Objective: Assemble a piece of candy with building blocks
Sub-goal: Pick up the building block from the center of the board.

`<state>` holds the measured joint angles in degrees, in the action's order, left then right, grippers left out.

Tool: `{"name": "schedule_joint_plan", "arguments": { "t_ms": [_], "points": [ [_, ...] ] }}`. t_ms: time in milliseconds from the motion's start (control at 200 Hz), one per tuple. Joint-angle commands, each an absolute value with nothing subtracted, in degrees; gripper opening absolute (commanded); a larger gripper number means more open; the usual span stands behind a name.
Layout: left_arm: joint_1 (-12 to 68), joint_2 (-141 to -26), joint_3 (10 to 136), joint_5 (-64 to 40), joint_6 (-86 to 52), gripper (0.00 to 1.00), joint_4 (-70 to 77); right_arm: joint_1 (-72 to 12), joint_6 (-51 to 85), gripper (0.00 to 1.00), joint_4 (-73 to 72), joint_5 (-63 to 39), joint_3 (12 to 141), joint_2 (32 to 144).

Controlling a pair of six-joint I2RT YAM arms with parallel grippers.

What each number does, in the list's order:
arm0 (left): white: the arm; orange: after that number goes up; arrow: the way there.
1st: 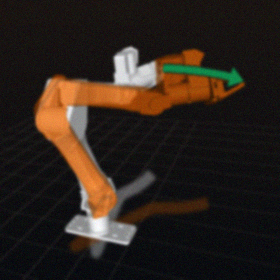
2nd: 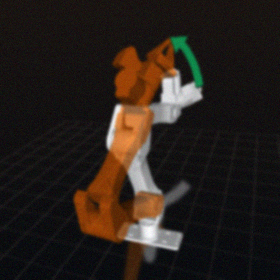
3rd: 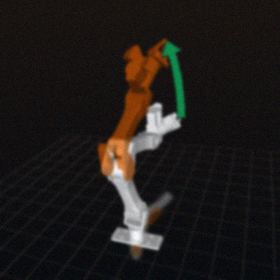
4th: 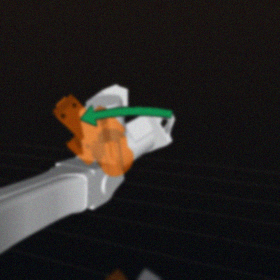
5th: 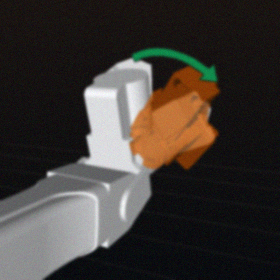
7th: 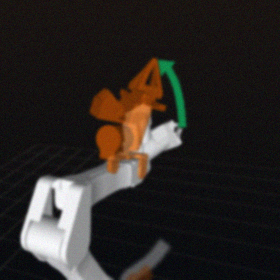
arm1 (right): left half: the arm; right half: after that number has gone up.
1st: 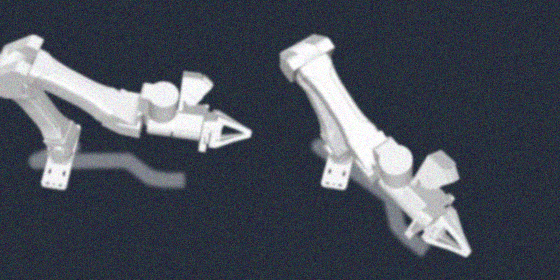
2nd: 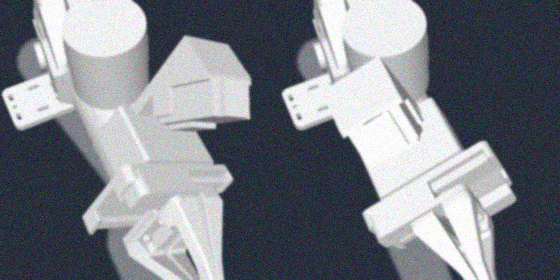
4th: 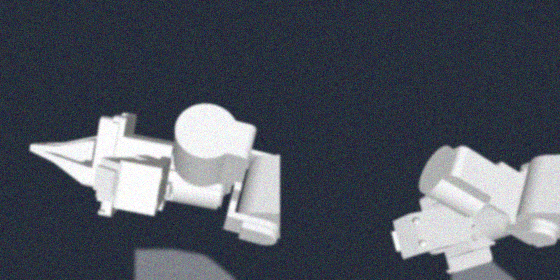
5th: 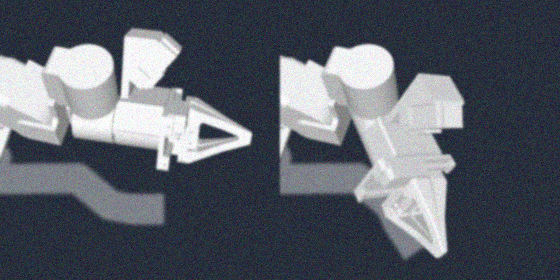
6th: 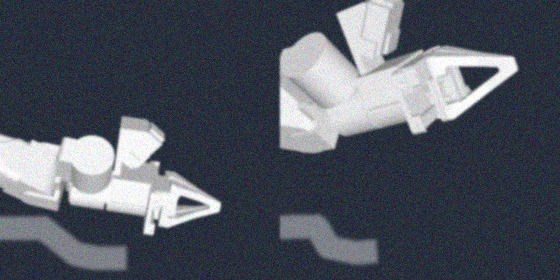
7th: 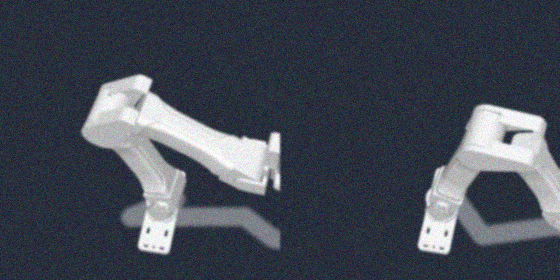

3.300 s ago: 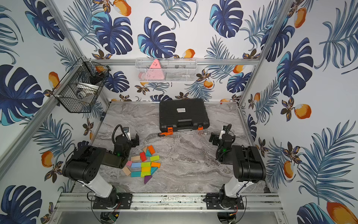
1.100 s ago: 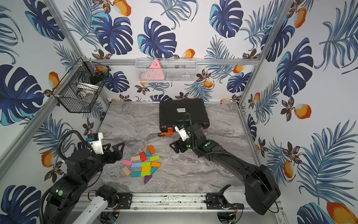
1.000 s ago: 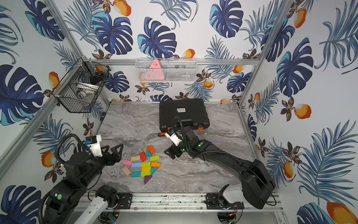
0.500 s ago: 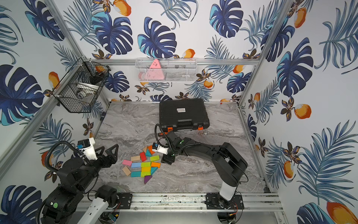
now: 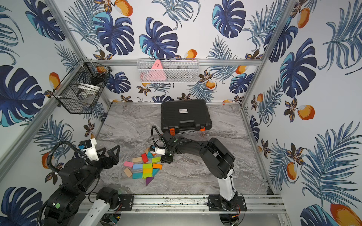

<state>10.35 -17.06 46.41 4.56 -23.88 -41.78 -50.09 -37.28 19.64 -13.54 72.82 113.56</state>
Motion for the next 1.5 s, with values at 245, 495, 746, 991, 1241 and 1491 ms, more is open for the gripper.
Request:
{"name": "schedule_joint_plan", "arguments": {
  "t_ms": [245, 495, 746, 991, 1241, 1491],
  "points": [
    [7.8, -17.8, 46.1, 1.8, -22.8, 0.88, -40.1, -51.0, -40.7, 0.64, 21.5, -14.6, 75.5, 118.2],
    [7.6, -17.6, 46.1, 1.8, -22.6, 0.88, -39.9, -52.2, -41.9, 0.64, 23.5, -15.5, 77.8, 120.5],
    [7.4, -17.8, 46.1, 1.5, -22.6, 0.88, -40.0, -52.3, -42.6, 0.47, 26.0, -16.1, 78.4, 120.8],
    [7.3, -17.8, 46.1, 1.7, -22.7, 0.88, -40.0, -52.3, -42.7, 0.34, 27.1, -15.4, 78.6, 120.0],
    [7.3, -17.9, 46.1, 1.7, -22.7, 0.88, -39.9, -52.2, -43.7, 0.24, 27.8, -14.2, 77.8, 117.2],
    [7.3, -18.3, 46.0, 1.8, -22.9, 0.88, -40.0, -48.7, -45.2, 0.23, 30.7, -16.3, 76.7, 108.5]
  ]
}}
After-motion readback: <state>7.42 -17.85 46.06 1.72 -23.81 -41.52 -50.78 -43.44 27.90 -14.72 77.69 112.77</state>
